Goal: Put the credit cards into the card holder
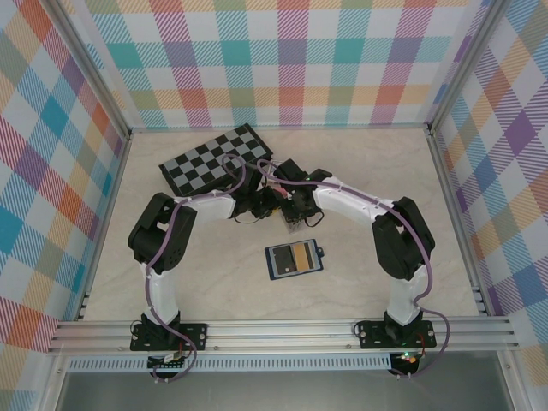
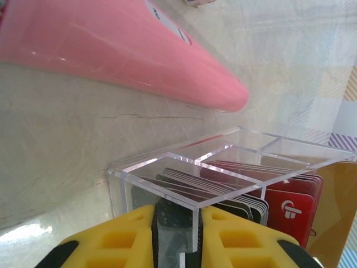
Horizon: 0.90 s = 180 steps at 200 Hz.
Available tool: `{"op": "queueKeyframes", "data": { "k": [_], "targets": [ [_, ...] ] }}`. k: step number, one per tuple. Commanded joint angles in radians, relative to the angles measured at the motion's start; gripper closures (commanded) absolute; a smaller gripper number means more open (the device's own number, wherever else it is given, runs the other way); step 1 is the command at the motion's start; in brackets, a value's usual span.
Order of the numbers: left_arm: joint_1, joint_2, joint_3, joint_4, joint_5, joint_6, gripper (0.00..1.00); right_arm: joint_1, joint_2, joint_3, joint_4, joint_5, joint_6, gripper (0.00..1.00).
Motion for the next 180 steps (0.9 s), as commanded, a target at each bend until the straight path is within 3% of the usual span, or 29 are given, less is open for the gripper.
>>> {"op": "queueKeyframes", "data": {
  "k": [1, 46, 101, 139, 180],
  "targets": [
    [0.004, -0.012, -0.001, -0.098, 0.045, 0.062, 0.79, 0.002, 0.006, 0.009, 0.005, 0.006, -0.028, 0.63],
    [-0.014, -0.004, 0.06, -0.162, 0.089, 0.131, 0.77, -0.019, 0.025, 0.002, 0.02, -0.049, -0.009, 0.63],
    [-0.019, -0.044, 0.085, -0.189, 0.075, 0.135, 0.64, -0.035, 0.024, -0.024, 0.033, -0.112, 0.042, 0.61],
    [-0.018, -0.133, 0.045, -0.249, -0.058, 0.127, 0.52, -0.046, 0.022, -0.035, 0.051, -0.172, 0.057, 0.6],
    [-0.004, -0.263, -0.053, -0.298, -0.212, 0.091, 0.47, -0.045, -0.023, -0.039, 0.075, -0.24, 0.048, 0.6]
  ]
}}
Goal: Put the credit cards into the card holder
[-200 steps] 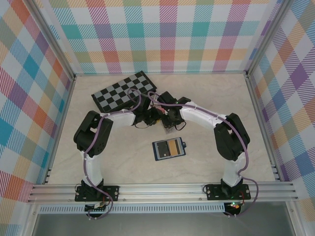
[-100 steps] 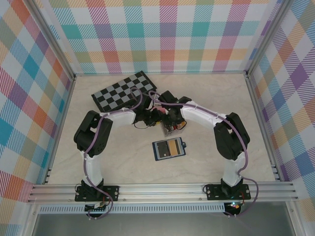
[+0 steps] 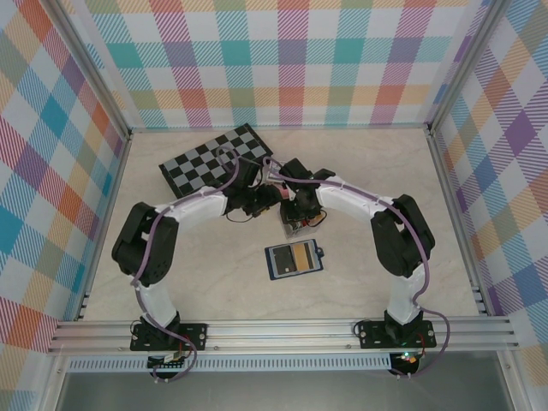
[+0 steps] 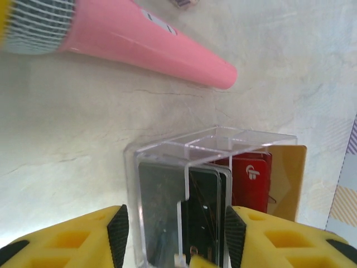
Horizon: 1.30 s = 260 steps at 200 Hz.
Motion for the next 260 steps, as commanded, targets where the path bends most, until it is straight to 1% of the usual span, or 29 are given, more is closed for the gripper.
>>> {"op": "queueKeyframes", "data": {
  "k": [1, 10, 16, 38, 74, 128, 164, 260],
  "targets": [
    [0.005, -0.095, -0.064, -0.057, -0.114, -0.022, 0.47, -0.005, -0.039, -0.009, 0.029, -0.071, 0.008, 0.6],
    [0.006, -0.119, -0.083, -0.057, -0.131, -0.025, 0.47, -0.005, -0.047, -0.008, 0.033, -0.088, 0.007, 0.61],
    [0.006, -0.132, -0.093, -0.094, -0.139, -0.026, 0.47, -0.005, -0.05, -0.008, 0.036, -0.097, 0.009, 0.6],
    [0.008, -0.164, -0.121, -0.103, -0.153, -0.026, 0.47, -0.005, -0.03, 0.007, 0.039, -0.12, 0.006, 0.6],
    [0.008, -0.195, -0.157, -0.109, -0.149, -0.027, 0.47, -0.005, 0.038, 0.05, 0.022, -0.119, 0.02, 0.58],
    [0.008, -0.215, -0.199, -0.097, -0.14, -0.038, 0.47, -0.007, 0.095, 0.103, 0.005, -0.142, 0.028, 0.55],
    [0.008, -0.213, -0.2, -0.096, -0.135, -0.038, 0.47, -0.007, 0.06, 0.1, 0.009, -0.168, 0.036, 0.56],
    [0.008, -0.196, -0.201, -0.083, -0.117, -0.045, 0.47, -0.007, 0.003, 0.091, -0.001, -0.166, 0.049, 0.6]
  ]
}}
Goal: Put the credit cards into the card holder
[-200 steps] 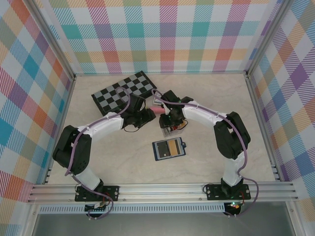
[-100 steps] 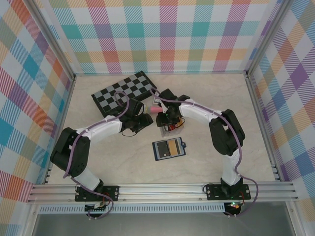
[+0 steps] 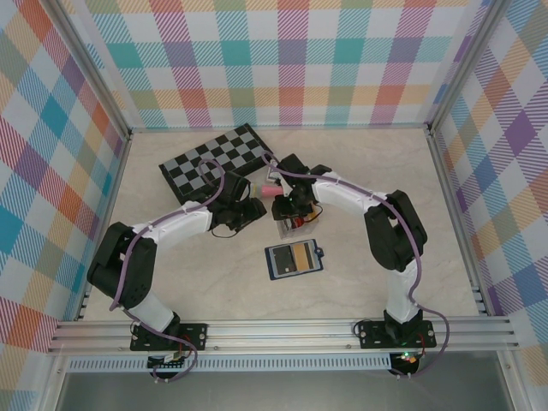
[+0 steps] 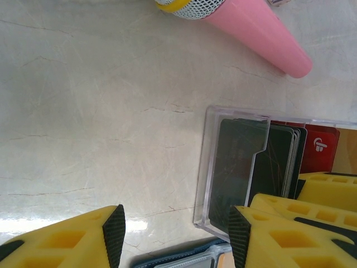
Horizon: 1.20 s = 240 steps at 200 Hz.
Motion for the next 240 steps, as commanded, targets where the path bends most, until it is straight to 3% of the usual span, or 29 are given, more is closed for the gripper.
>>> {"op": "queueKeyframes", "data": {
  "k": [1, 108, 240],
  "targets": [
    [0.007, -0.012, -0.015, -0.003, 0.009, -0.015, 0.47, 0.001, -0.065, 0.014, -0.014, -0.028, 0.019, 0.6],
    [0.004, 0.007, -0.017, 0.007, 0.025, -0.023, 0.47, -0.013, -0.07, 0.004, -0.019, -0.022, 0.03, 0.73],
    [0.004, -0.006, -0.015, 0.005, 0.024, -0.022, 0.47, -0.021, -0.119, 0.007, -0.07, 0.114, 0.028, 0.96]
  ]
}}
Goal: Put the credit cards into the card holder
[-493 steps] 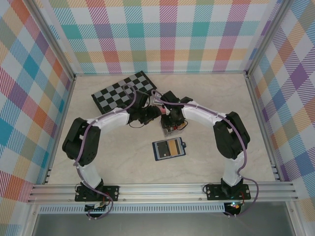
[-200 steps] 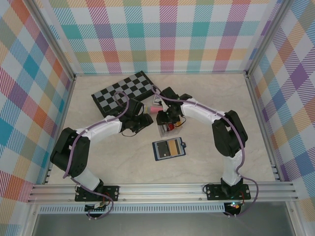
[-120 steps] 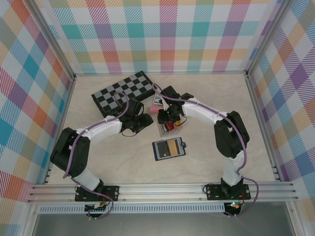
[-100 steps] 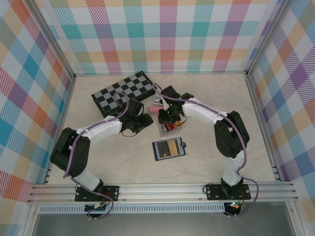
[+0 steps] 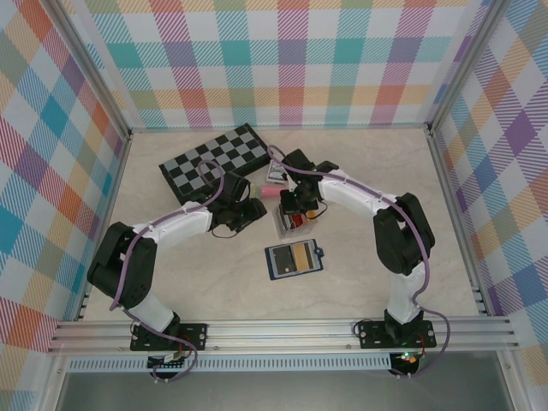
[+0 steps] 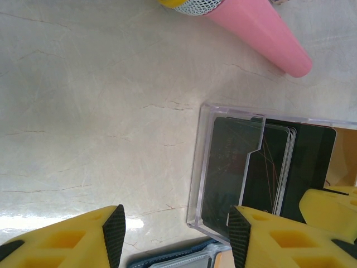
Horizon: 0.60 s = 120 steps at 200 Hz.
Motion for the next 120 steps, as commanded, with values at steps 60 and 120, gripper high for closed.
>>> {"op": "queueKeyframes", "data": {
  "k": [60, 120],
  "targets": [
    [-0.008, -0.077, -0.016, 0.0, 0.039, 0.002, 0.45, -0.014, -0.174, -0.041, -0.049, 0.108, -0.012, 0.99],
    [-0.036, -0.165, -0.077, 0.3, 0.222, -0.073, 0.37, -0.144, -0.46, -0.255, 0.147, -0.247, 0.081, 1.0]
  ]
}}
